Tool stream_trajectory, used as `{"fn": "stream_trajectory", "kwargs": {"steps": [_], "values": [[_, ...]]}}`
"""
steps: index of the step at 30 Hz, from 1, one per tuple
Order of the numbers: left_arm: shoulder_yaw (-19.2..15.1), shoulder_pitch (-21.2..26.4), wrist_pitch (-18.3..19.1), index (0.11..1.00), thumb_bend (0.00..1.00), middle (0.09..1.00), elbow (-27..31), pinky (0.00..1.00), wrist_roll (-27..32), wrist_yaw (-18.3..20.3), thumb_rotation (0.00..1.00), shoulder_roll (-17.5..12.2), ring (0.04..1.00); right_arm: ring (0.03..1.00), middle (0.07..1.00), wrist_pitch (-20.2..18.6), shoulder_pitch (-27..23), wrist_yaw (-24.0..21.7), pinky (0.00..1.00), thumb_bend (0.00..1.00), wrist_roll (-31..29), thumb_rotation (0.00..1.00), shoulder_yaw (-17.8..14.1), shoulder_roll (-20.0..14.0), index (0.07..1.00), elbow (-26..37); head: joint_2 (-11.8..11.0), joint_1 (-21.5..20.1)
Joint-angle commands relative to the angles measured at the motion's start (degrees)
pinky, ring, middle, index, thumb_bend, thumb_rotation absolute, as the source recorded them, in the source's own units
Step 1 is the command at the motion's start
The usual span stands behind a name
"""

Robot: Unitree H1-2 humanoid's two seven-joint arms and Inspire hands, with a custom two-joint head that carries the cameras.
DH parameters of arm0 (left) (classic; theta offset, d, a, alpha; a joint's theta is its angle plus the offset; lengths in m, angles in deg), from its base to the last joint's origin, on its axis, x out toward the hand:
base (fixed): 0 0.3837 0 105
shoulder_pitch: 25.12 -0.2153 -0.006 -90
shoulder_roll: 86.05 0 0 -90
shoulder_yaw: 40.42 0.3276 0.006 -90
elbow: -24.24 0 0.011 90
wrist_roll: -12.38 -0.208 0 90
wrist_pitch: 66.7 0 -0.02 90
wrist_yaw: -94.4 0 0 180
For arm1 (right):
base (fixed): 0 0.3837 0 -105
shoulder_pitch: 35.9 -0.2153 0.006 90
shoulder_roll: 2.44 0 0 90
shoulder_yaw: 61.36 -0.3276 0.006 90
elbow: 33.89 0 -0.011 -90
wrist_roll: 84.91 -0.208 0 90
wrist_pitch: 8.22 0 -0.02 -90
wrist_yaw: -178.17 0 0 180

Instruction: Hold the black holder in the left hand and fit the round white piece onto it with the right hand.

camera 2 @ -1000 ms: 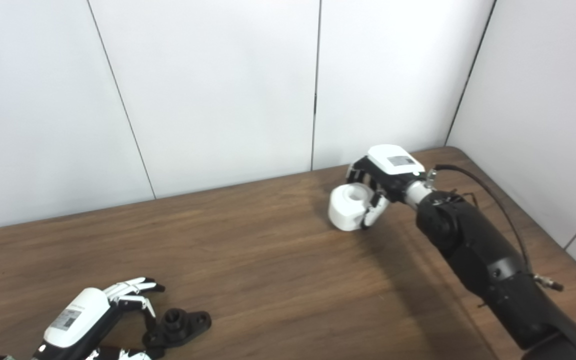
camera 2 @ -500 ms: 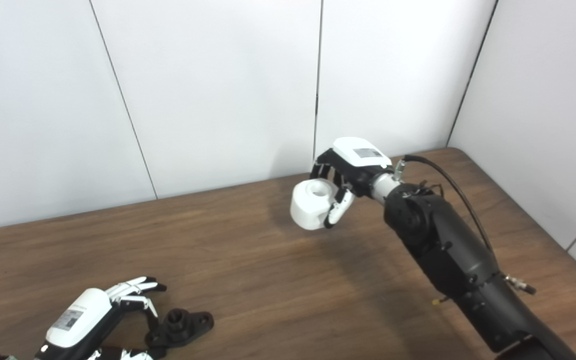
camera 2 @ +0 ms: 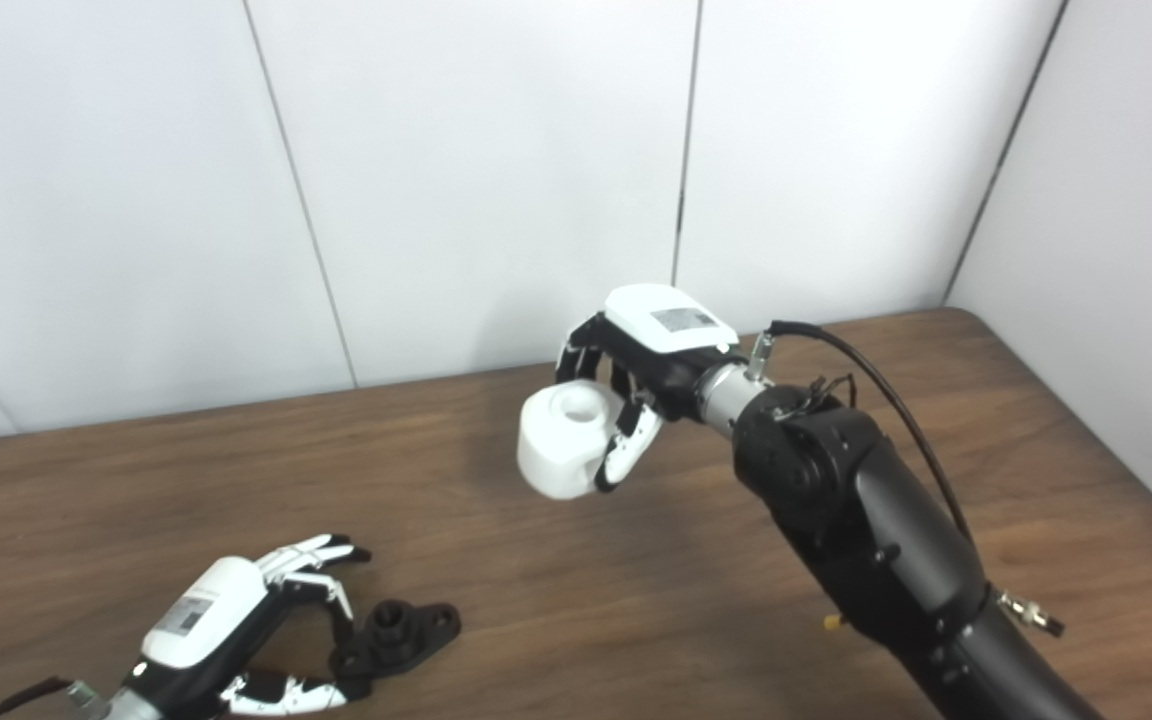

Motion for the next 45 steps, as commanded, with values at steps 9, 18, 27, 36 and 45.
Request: {"fn": "stream_trajectory", "kwargs": {"steps": [9, 18, 27, 36, 45], "values": [[4.05, -1.49, 3.03, 0.486, 0.52, 0.865, -2.21, 0.90, -3.97, 6.00, 0.05, 1.14, 0.940, 0.391, 0.489, 3.92, -1.17, 0.43, 0.34, 0.52, -2.75, 0.00, -0.17, 2.34, 0.511, 5.52, 1.09, 3.43], [4.64, -1.16, 3.30, 0.486, 0.52, 0.866, -2.59, 0.90, -4.71, 5.17, 0.05, 1.68, 0.931, 0.385, 0.483, 4.62, -0.22, 0.19, 0.33, 0.51, -0.39, 0.00, 2.77, 5.62, 0.532, 5.56, 1.82, 5.18], [4.28, -1.27, 4.57, 0.486, 0.52, 0.866, -1.72, 0.89, -4.06, 5.44, 0.05, 1.98, 0.930, 0.385, 0.483, 7.57, -0.46, 2.00, 0.33, 0.52, 0.62, 0.00, 4.52, 8.95, 0.526, 1.41, 2.29, 5.85], [4.14, -1.40, 6.00, 0.487, 0.52, 0.867, -0.62, 0.90, -4.10, 6.49, 0.05, 1.83, 0.932, 0.390, 0.482, 9.66, -0.96, 4.41, 0.34, 0.52, 0.30, 0.00, 4.62, 11.32, 0.527, -2.87, 2.47, 6.19], [3.98, -1.50, 5.48, 0.487, 0.52, 0.860, -0.47, 0.88, -4.13, 5.92, 0.05, 1.58, 0.920, 0.399, 0.493, 9.73, -2.04, 6.40, 0.35, 0.52, 0.26, 0.00, 4.16, 13.51, 0.515, -7.15, 2.80, 6.77]]}}
